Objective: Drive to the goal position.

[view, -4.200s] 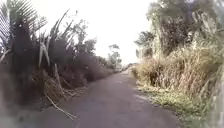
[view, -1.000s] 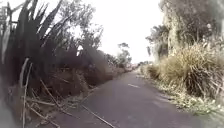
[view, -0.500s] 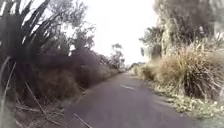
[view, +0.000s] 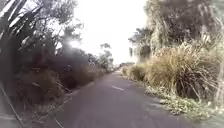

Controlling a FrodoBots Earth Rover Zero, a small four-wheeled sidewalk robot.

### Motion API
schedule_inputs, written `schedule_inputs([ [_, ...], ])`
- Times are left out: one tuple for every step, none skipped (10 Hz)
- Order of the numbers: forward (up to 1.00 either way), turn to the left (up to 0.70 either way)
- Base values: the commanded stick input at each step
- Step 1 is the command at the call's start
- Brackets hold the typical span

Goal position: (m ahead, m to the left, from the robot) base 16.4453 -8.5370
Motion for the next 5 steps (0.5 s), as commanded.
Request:
schedule_inputs([
  [0.50,0.00],
  [0.50,0.00],
  [0.50,0.00],
  [0.50,0.00],
  [0.50,0.00],
])
